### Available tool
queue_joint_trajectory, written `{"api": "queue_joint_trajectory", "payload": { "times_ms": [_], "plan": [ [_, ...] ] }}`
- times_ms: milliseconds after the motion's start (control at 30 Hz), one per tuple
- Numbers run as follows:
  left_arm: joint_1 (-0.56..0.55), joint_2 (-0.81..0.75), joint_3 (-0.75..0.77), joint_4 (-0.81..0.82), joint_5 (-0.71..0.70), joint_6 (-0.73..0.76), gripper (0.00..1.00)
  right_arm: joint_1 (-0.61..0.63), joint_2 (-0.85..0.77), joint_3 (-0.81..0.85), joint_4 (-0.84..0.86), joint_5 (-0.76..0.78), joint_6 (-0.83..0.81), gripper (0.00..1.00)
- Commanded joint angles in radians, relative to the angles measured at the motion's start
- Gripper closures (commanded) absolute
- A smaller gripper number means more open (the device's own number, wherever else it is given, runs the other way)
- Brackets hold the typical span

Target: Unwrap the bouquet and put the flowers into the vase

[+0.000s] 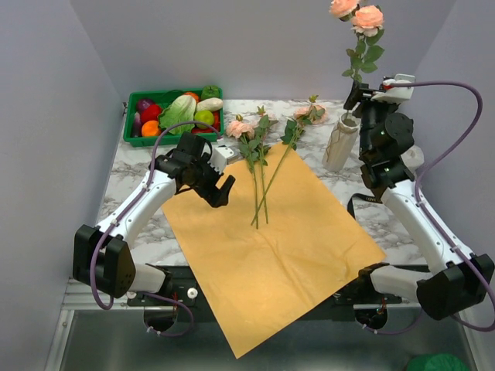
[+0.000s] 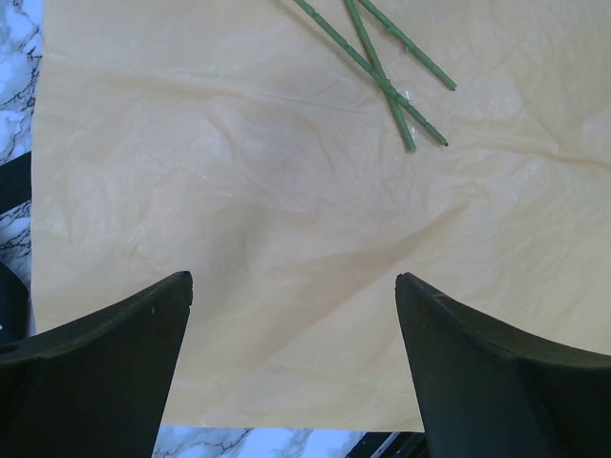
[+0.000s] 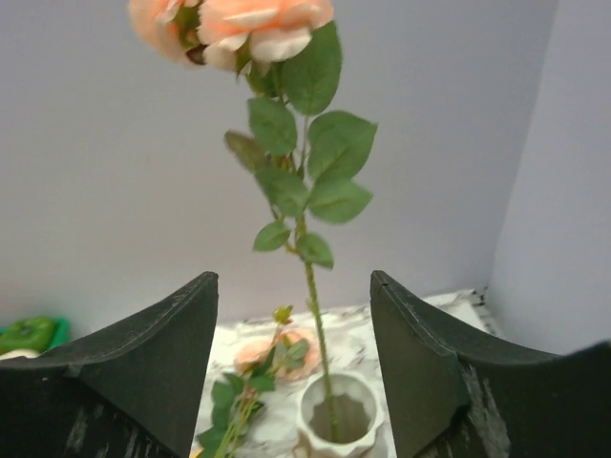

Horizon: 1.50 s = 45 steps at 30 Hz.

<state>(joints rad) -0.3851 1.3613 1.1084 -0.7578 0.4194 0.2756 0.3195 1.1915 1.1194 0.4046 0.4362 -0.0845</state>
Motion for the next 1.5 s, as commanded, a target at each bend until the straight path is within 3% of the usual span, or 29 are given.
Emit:
{"api": "queue_joint_trajectory", "payload": {
  "times_ms": [0, 133, 267, 433, 600, 733, 833, 1167, 1467],
  "plan": [
    [0.006, -0.025, -0.007, 0.015, 0.032, -0.009, 0.05, 0.001, -0.095, -0.047, -0.179, -0.148, 0.175, 0.28],
    [0.006, -0.021, -0.004, 0.02, 0.03, -0.01, 0.04, 0.059, -0.109, -0.066, -0.255, -0.157, 0.203, 0.28],
    [0.006, -0.016, 0.004, 0.02, 0.03, -0.016, 0.04, 0.157, -0.053, -0.043, -0.318, -0.055, 0.201, 0.28],
    [0.008, -0.022, 0.014, 0.014, 0.021, -0.012, 0.04, 0.237, 0.106, 0.013, -0.47, 0.002, 0.313, 0.28],
    [0.006, -0.028, 0.013, 0.014, 0.013, -0.007, 0.05, 0.279, 0.264, 0.065, -0.541, -0.045, 0.382, 0.23],
    [0.006, -0.042, 0.002, 0.02, 0.013, -0.001, 0.05, 0.285, 0.466, 0.26, -0.813, -0.036, 0.512, 0.29],
    [0.006, -0.042, 0.007, 0.012, 0.007, 0.004, 0.05, 0.285, 0.589, 0.33, -0.914, -0.017, 0.59, 0.3],
    [0.008, -0.064, 0.005, 0.009, 0.007, 0.007, 0.04, 0.283, 0.878, 0.563, -1.105, -0.004, 0.746, 0.29],
    [0.008, -0.079, -0.012, 0.008, 0.001, 0.017, 0.04, 0.27, 1.019, 0.723, -1.185, 0.004, 0.793, 0.3]
  ]
}}
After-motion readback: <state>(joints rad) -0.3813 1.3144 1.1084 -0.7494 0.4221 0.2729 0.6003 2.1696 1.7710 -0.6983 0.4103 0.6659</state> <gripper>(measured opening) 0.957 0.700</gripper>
